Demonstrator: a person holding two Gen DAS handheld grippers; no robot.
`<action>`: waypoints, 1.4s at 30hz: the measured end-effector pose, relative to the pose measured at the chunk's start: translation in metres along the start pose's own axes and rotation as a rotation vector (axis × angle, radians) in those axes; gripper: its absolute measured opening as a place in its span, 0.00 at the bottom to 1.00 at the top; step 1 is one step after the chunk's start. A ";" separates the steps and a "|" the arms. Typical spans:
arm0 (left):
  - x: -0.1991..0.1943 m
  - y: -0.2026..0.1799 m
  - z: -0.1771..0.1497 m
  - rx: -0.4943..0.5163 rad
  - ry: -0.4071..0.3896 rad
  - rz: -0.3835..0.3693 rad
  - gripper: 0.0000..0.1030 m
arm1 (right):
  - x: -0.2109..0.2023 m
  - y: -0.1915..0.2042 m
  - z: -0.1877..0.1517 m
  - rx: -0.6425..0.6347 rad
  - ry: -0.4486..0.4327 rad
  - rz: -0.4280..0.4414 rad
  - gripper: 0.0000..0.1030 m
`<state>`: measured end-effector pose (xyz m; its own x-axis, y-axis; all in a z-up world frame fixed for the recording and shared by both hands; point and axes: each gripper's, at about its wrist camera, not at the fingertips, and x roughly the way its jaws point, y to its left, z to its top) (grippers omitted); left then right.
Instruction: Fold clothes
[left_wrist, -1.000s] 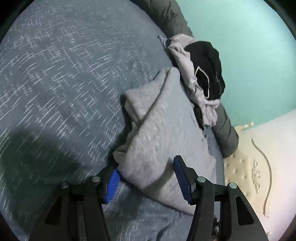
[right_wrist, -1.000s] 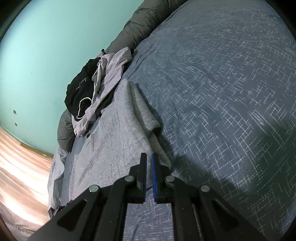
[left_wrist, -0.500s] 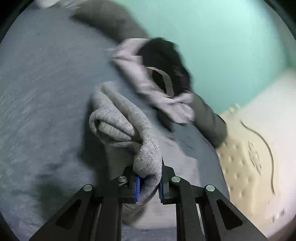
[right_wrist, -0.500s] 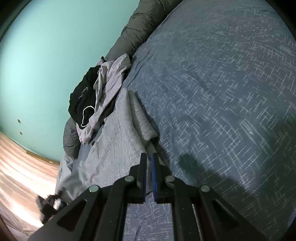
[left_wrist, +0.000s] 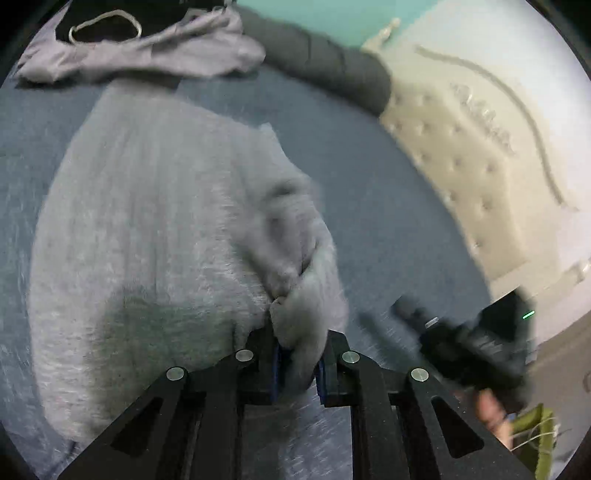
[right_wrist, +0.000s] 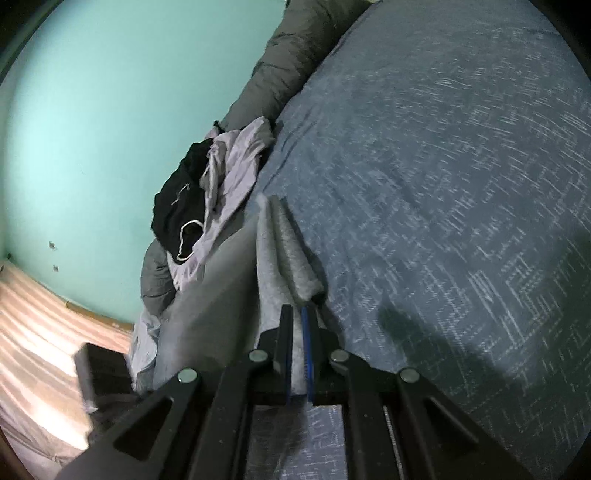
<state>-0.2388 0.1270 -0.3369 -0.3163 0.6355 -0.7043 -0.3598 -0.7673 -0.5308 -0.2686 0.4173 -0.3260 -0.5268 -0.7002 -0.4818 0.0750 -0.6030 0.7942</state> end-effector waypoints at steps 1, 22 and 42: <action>0.000 0.000 -0.002 0.006 -0.001 0.002 0.15 | 0.002 0.002 0.000 -0.005 0.006 0.011 0.06; -0.096 0.058 -0.017 -0.013 -0.125 0.184 0.39 | 0.055 0.061 -0.028 -0.171 0.169 0.090 0.46; -0.075 0.052 -0.035 0.037 -0.083 0.154 0.39 | 0.050 0.070 -0.016 -0.309 0.075 0.083 0.11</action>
<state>-0.2031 0.0366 -0.3281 -0.4409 0.5169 -0.7338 -0.3333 -0.8534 -0.4008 -0.2761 0.3338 -0.3006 -0.4449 -0.7711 -0.4555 0.3748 -0.6222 0.6874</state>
